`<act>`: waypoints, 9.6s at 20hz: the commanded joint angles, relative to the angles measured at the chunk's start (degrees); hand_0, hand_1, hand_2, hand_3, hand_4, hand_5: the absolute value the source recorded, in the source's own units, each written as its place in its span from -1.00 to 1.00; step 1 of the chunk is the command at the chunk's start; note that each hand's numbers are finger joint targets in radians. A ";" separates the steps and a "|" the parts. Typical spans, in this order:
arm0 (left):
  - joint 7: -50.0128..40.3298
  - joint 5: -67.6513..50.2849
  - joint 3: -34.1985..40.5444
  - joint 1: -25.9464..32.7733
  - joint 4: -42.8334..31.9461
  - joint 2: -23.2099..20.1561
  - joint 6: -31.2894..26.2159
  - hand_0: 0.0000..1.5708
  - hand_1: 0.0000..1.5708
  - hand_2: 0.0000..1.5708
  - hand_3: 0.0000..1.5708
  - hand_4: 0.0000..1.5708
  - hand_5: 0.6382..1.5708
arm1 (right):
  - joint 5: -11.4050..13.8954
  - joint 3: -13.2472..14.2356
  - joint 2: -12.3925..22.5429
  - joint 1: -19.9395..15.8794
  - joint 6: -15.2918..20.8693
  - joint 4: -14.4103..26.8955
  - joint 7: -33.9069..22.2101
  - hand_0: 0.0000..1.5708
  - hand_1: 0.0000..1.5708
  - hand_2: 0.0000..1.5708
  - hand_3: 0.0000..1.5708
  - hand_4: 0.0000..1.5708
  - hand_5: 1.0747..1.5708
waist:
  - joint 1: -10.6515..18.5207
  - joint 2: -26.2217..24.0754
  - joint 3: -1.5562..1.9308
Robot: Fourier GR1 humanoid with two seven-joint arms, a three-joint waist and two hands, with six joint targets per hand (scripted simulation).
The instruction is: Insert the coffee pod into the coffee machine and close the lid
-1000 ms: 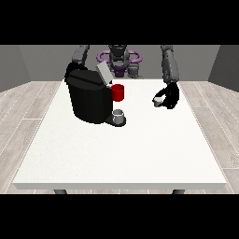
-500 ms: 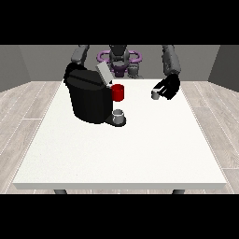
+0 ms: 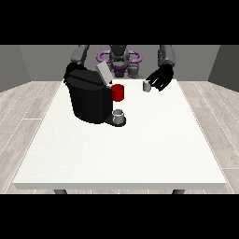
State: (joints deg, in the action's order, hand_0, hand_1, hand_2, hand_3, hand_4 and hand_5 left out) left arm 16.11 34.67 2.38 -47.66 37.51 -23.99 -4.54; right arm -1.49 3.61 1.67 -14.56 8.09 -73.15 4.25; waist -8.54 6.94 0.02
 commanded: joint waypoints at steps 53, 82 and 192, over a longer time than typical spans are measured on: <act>-10.58 3.39 3.70 -19.83 -2.16 0.64 -3.32 0.54 0.54 0.61 0.52 -0.37 1.00 | 0.15 -0.15 -0.19 -4.17 2.46 -4.11 0.57 -1.00 -1.00 -1.00 -1.00 -0.42 1.00 | -7.40 7.59 -0.01; -5.20 7.67 1.27 -19.95 -2.67 -2.64 -6.42 -1.00 -1.00 -0.52 -0.86 -1.00 1.00 | -0.13 0.24 0.91 -4.86 2.08 -5.23 0.56 -1.00 -1.00 -1.00 -1.00 -0.41 1.00 | -7.27 9.75 -0.01; -11.06 -38.08 8.41 34.67 39.69 16.26 -9.16 -1.00 -1.00 -1.00 -1.00 -0.76 1.00 | 5.91 -1.09 6.01 -27.93 -11.23 15.98 -2.03 -1.00 -1.00 -1.00 -1.00 -0.73 1.00 | 17.05 -3.03 -0.03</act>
State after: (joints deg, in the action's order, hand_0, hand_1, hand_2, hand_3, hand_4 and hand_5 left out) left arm 5.07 -2.66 11.04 -14.31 77.69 -7.20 -12.28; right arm 2.66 3.69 8.07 -40.93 -3.83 -58.18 3.73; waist 7.42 4.34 -0.03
